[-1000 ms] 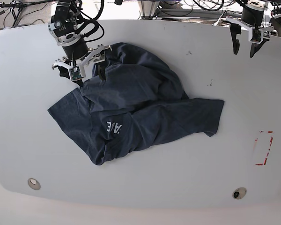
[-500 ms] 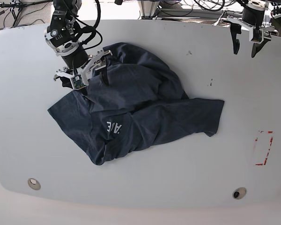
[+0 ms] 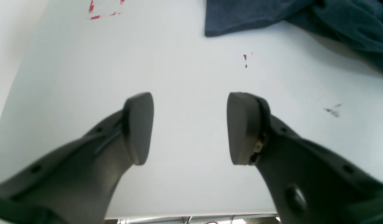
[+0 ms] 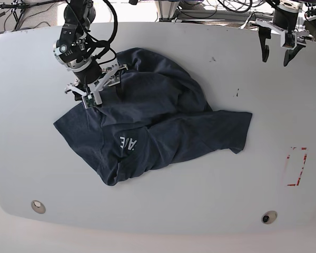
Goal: Fold the T-shirt properly
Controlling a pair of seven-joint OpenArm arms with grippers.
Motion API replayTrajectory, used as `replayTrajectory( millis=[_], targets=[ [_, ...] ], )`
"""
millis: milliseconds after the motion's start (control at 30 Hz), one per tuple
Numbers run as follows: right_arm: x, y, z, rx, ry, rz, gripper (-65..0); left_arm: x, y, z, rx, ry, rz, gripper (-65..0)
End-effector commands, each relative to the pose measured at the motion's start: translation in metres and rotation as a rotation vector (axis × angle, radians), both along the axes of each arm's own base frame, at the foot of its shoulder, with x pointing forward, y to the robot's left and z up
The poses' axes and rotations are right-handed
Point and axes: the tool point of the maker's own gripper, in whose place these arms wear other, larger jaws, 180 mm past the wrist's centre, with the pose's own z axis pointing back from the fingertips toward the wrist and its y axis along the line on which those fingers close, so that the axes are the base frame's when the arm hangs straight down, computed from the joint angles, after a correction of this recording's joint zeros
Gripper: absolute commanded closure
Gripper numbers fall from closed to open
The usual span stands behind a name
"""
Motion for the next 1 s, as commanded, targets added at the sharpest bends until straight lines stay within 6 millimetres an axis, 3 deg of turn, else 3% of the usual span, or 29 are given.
replayTrajectory(
  millis=[0, 433, 833, 967],
  targets=[
    [0.003, -0.004, 0.001, -0.001, -0.014, -0.011, -39.2, 0.000, 0.000, 0.007, 0.001, -0.025, 0.001, -32.9],
    [-0.004, -0.005, -0.017, 0.036, 0.034, -0.006, -38.6, 0.000, 0.000, 0.007, 0.001, -0.021, -0.002, -32.1],
    [0.007, -0.001, -0.008, 0.064, 0.003, -0.001, -39.4, 0.000, 0.001, 0.008, 0.006, -0.023, 0.001, -33.7],
    [0.007, 0.011, -0.008, 0.052, 0.004, 0.039, -40.0, 0.000, 0.001, 0.008, 0.008, -0.021, -0.002, -33.7]
  ],
)
